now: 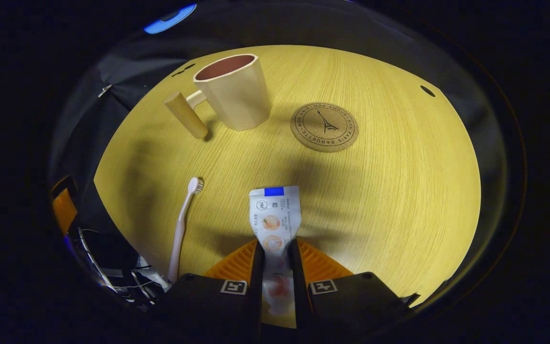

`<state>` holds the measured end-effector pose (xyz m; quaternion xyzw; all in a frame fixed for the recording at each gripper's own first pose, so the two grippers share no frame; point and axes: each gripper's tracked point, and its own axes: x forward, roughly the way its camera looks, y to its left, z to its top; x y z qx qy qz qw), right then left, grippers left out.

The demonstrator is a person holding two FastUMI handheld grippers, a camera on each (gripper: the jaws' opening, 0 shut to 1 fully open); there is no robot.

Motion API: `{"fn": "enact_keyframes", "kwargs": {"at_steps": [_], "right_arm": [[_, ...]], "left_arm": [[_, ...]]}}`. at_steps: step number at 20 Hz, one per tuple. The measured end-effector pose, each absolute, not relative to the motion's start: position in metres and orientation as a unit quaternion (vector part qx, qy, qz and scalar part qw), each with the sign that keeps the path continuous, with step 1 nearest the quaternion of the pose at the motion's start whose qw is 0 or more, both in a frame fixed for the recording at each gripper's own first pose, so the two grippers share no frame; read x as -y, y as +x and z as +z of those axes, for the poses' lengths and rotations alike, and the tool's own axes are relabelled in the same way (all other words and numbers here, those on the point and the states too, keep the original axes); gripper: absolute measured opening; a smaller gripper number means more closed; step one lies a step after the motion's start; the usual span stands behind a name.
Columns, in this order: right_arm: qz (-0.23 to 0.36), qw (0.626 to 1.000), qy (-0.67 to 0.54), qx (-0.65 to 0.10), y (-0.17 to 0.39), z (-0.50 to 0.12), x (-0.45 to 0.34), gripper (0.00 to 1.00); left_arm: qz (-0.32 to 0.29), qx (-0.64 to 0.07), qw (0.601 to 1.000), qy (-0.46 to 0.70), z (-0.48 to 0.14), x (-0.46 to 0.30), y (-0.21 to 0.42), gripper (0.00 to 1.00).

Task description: Put the toothbrush and toothpaste on the desktop into the cup, then pick up the cup and place it on the coaster on the desktop.

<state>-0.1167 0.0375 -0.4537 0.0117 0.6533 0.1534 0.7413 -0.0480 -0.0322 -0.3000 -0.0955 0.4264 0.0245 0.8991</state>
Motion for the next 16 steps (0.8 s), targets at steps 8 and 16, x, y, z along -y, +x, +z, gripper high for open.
{"fn": "enact_keyframes", "kwargs": {"at_steps": [8, 16], "right_arm": [[0.165, 0.785, 0.054, -0.595, -0.112, -0.415, -0.03, 0.33], [0.173, 0.822, 0.125, -0.528, -0.097, -0.37, -0.011, 0.26]], "left_arm": [[-0.029, -0.494, 0.867, -0.059, -0.376, 0.069, -0.047, 0.78], [-0.035, -0.548, 0.835, -0.019, -0.429, 0.081, -0.039, 0.71]]}}
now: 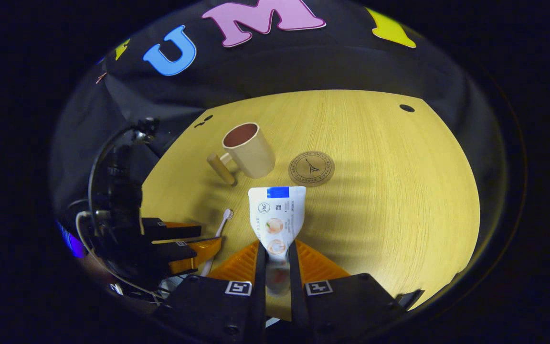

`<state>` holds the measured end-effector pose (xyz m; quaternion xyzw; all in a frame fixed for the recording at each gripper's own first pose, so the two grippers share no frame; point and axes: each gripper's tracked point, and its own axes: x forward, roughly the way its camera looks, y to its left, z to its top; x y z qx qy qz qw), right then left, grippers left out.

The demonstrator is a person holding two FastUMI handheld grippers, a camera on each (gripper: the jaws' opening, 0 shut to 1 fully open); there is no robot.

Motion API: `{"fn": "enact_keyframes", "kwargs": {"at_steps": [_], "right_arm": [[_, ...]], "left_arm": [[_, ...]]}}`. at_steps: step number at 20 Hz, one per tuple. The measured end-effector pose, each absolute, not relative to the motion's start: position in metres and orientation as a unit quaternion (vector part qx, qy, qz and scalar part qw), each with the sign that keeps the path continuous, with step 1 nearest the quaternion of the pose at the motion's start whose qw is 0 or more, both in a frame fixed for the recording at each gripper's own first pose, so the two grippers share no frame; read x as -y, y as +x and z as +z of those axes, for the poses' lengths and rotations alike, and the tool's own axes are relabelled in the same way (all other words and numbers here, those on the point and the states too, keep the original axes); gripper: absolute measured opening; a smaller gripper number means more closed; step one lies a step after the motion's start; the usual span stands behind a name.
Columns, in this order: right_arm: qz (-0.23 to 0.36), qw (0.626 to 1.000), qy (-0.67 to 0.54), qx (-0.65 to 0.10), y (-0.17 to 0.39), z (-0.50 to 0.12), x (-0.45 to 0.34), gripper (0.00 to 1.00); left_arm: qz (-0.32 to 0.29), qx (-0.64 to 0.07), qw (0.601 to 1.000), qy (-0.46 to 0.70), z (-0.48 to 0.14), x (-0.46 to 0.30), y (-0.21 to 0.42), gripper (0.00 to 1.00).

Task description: Put the toothbrush and toothpaste on the desktop into the cup, then pick up the cup and place it on the coaster on the desktop.

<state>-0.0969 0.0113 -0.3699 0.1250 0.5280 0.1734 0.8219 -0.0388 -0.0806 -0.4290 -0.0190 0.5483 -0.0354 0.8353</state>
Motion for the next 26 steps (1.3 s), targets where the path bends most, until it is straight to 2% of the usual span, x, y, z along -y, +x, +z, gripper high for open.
{"fn": "enact_keyframes", "kwargs": {"at_steps": [1, 3, 4, 7, 8, 11, 12, 13, 15, 21, 26], "right_arm": [[0.178, 0.825, 0.13, -0.52, -0.096, -0.366, -0.01, 0.26], [0.188, 0.833, 0.138, -0.501, -0.092, -0.356, -0.007, 0.25], [0.194, 0.837, 0.142, -0.492, -0.09, -0.351, -0.007, 0.26], [0.199, 0.843, 0.148, -0.477, -0.084, -0.338, -0.002, 0.26], [0.199, 0.845, 0.148, -0.474, -0.082, -0.334, 0.0, 0.25], [0.196, 0.853, 0.146, -0.462, -0.07, -0.326, 0.009, 0.25], [0.194, 0.855, 0.147, -0.457, -0.067, -0.323, 0.011, 0.25], [0.191, 0.859, 0.147, -0.452, -0.065, -0.322, 0.011, 0.25], [0.188, 0.863, 0.153, -0.443, -0.06, -0.313, 0.012, 0.25], [0.185, 0.876, 0.168, -0.413, -0.049, -0.292, 0.006, 0.25], [0.175, 0.887, 0.172, -0.392, -0.031, -0.275, 0.001, 0.25]], "left_arm": [[-0.032, -0.552, 0.833, -0.015, -0.434, 0.08, -0.038, 0.7], [-0.032, -0.557, 0.83, -0.01, -0.44, 0.081, -0.038, 0.62], [-0.033, -0.554, 0.832, -0.009, -0.439, 0.082, -0.034, 0.65], [-0.032, -0.563, 0.826, -0.004, -0.439, 0.084, -0.033, 0.58], [-0.033, -0.571, 0.82, -0.01, -0.44, 0.086, -0.034, 0.62], [-0.023, -0.581, 0.813, -0.017, -0.438, 0.087, -0.033, 0.36], [-0.019, -0.583, 0.812, -0.016, -0.437, 0.086, -0.032, 0.33], [-0.026, -0.583, 0.812, -0.02, -0.437, 0.088, -0.031, 0.19], [-0.037, -0.575, 0.817, -0.032, -0.437, 0.088, -0.028, 0.09], [-0.065, -0.545, 0.829, -0.104, -0.424, 0.085, -0.032, 0.07], [-0.1, -0.476, 0.866, -0.119, -0.377, 0.076, -0.016, 0.06]]}}
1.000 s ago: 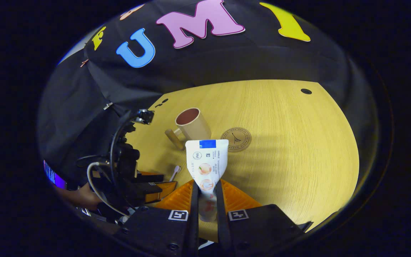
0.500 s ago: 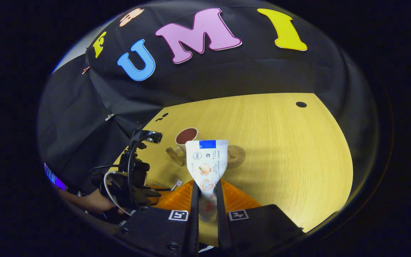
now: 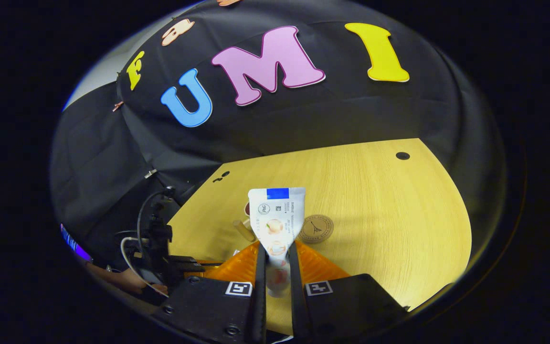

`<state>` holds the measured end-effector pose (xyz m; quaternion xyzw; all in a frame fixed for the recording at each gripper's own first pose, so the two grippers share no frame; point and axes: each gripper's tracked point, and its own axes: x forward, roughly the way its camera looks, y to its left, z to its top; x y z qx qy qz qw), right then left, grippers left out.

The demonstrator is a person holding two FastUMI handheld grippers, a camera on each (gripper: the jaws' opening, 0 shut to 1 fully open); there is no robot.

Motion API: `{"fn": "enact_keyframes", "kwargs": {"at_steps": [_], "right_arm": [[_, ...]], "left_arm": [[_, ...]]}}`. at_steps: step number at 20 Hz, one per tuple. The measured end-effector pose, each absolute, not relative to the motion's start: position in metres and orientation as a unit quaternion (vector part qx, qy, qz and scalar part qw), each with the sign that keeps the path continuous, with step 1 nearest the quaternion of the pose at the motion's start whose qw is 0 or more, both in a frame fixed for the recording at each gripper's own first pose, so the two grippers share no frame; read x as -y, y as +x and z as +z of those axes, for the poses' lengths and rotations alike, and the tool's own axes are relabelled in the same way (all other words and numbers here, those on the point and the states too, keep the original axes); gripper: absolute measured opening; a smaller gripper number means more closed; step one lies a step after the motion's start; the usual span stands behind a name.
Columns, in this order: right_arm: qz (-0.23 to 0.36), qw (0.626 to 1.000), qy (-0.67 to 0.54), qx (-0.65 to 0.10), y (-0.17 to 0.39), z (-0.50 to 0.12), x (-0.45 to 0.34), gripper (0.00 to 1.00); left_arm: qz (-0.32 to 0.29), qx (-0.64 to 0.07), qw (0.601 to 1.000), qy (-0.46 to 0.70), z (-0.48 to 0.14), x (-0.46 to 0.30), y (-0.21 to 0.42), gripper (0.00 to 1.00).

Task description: Put the toothbrush and toothpaste on the desktop into the cup, then pick up the cup and place it on the coaster on the desktop.

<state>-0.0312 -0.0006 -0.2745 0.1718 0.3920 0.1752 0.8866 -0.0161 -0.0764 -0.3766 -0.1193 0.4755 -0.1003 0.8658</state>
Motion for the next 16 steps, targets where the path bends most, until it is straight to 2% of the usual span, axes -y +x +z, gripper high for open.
{"fn": "enact_keyframes", "kwargs": {"at_steps": [11, 16], "right_arm": [[0.193, 0.913, 0.193, -0.304, 0.061, -0.217, -0.052, 0.25], [0.207, 0.915, 0.201, -0.281, 0.107, -0.224, -0.092, 0.25]], "left_arm": [[-0.122, -0.331, 0.917, -0.187, -0.243, 0.045, 0.021, 0.06], [-0.117, -0.294, 0.929, -0.194, -0.201, 0.024, 0.022, 0.06]]}}
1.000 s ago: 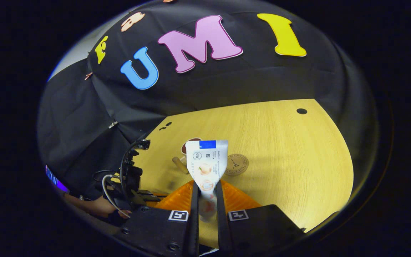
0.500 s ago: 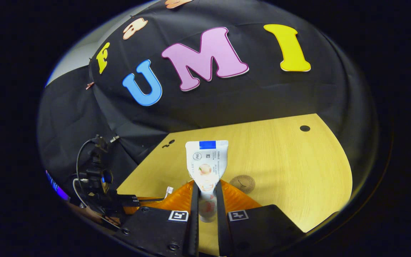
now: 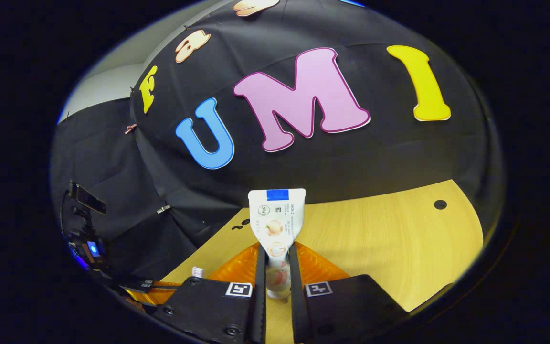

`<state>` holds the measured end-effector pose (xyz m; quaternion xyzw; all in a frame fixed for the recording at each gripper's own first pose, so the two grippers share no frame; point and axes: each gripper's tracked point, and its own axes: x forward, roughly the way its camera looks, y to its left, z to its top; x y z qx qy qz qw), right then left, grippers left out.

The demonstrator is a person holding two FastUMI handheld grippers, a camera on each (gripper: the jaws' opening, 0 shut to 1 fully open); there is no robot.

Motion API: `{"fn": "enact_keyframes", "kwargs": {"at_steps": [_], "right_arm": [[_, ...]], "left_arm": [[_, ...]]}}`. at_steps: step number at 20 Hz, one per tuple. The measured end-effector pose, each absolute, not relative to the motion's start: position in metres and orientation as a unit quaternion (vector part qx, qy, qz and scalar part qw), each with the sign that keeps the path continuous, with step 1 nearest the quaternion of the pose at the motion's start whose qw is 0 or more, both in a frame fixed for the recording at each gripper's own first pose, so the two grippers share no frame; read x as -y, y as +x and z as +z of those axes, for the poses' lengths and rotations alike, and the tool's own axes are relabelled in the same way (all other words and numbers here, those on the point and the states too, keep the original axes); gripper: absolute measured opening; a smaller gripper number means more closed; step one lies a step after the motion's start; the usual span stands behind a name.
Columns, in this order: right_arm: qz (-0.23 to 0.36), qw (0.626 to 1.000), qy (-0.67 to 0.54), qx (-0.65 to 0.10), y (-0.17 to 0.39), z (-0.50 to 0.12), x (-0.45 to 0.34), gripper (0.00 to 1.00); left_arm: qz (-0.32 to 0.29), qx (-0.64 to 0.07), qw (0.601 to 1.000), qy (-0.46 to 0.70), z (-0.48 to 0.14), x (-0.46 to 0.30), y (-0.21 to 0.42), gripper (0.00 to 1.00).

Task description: Put the toothbrush and toothpaste on the desktop into the cup, then pick up the cup and place it on the coaster on the desktop.

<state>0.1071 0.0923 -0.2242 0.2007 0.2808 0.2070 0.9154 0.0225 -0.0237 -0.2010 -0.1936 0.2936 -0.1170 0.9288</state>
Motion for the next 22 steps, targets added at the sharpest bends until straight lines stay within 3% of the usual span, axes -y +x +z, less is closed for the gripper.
{"fn": "enact_keyframes", "kwargs": {"at_steps": [8, 14, 15, 16, 22], "right_arm": [[0.212, 0.91, 0.146, -0.326, 0.137, -0.308, -0.124, 0.25], [0.229, 0.893, 0.088, -0.378, 0.123, -0.358, -0.131, 0.26], [0.231, 0.892, 0.075, -0.381, 0.121, -0.365, -0.132, 0.19], [0.236, 0.89, 0.067, -0.384, 0.119, -0.368, -0.134, 0.25], [0.255, 0.872, -0.012, -0.418, 0.101, -0.401, -0.135, 0.3]], "left_arm": [[-0.117, -0.282, 0.933, -0.189, -0.186, 0.01, 0.018, 0.06], [-0.106, -0.288, 0.934, -0.185, -0.186, 0.0, 0.017, 0.06], [-0.105, -0.289, 0.933, -0.186, -0.187, 0.0, 0.018, 0.06], [-0.104, -0.29, 0.933, -0.186, -0.187, -0.001, 0.02, 0.06], [-0.087, -0.29, 0.934, -0.192, -0.191, -0.009, 0.024, 0.06]]}}
